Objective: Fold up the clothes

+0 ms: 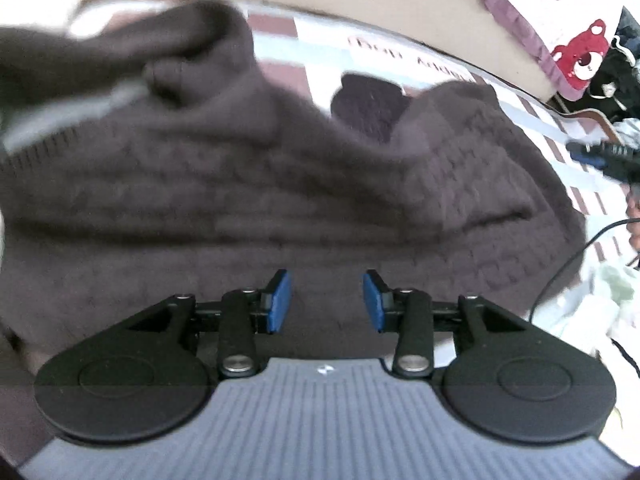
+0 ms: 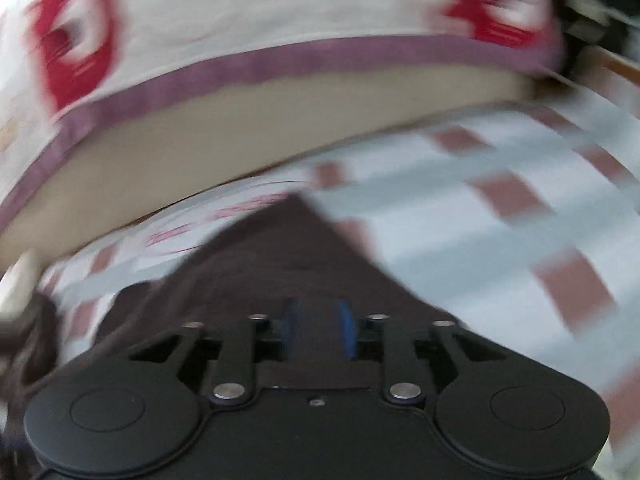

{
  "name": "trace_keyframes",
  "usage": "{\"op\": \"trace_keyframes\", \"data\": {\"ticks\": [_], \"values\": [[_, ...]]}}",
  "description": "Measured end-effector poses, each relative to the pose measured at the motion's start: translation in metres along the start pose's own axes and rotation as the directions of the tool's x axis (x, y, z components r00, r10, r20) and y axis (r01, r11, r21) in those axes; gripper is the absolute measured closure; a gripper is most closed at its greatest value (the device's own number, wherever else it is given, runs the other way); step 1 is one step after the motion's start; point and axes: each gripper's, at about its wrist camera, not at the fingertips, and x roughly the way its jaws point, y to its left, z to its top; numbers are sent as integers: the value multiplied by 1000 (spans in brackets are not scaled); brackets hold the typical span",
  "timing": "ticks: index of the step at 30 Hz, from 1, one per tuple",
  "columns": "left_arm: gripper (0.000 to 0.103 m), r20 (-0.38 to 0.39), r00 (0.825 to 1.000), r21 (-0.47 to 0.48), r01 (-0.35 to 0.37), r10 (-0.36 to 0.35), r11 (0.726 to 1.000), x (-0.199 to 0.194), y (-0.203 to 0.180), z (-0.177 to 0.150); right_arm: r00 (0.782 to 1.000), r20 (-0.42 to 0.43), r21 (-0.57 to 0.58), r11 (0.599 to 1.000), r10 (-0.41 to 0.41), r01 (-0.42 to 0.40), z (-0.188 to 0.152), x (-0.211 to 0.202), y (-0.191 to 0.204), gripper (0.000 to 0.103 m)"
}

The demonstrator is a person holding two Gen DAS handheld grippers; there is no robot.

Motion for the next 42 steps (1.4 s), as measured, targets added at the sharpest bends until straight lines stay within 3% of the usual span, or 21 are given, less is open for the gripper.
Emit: {"op": "trace_keyframes", "data": {"ticks": [3, 6, 10, 14, 16, 22, 26, 30, 35, 37, 38, 39, 41, 42], "values": [[66, -128, 991, 30, 35, -31, 999, -11, -10, 27, 998, -41, -128, 990, 53, -58, 29, 24, 28, 50], [67, -254, 965, 104, -37, 63, 994, -32, -27, 59, 999, -45, -250, 968, 15, -25, 46, 49, 43, 40], [62, -316, 928, 163, -153, 198, 975, -54, -40, 99, 1000, -18, -327, 945, -16, 10, 51, 80, 38, 40], [65, -250, 943, 120, -197, 221, 973, -45, -42, 127, 996, -82, -195, 981, -32, 16, 45, 113, -3, 40], [65, -226, 955, 77, -179, 192, 981, -31, -40, 135, 994, -99, -131, 991, -50, 37, 47, 118, -18, 40], [65, -283, 943, -32, -194, 178, 980, 24, -20, 139, 991, -136, -86, 996, -8, -4, 51, 119, -25, 40], [60, -272, 947, -33, -187, 171, 982, 49, -13, 147, 994, -107, -120, 993, -9, -4, 50, 121, -24, 39], [56, -288, 940, -25, -199, 184, 980, 69, -6, 148, 994, -105, -33, 999, 19, -22, 45, 138, -40, 38], [51, -289, 936, 12, -204, 199, 979, 84, -6, 136, 997, -76, -114, 993, -28, 19, 44, 146, -28, 32], [39, -276, 938, 19, -212, 208, 977, 89, -6, 131, 997, -74, -180, 984, -25, 11, 39, 149, -19, 20], [34, -270, 939, 22, -215, 213, 976, 92, -6, 129, 997, -73, -214, 977, -23, 7, 37, 151, -15, 20], [33, -263, 940, 26, -219, 218, 975, 95, -6, 127, 996, -75, -264, 964, -47, 26, 33, 152, -7, 22], [34, -250, 941, 32, -226, 227, 973, 100, -6, 122, 995, -91, -289, 957, -26, -1, 34, 149, 3, 49], [35, -235, 944, 17, -233, 230, 972, 102, -5, 121, 995, -97, -290, 957, 1, -29, 34, 147, 5, 73]]}}
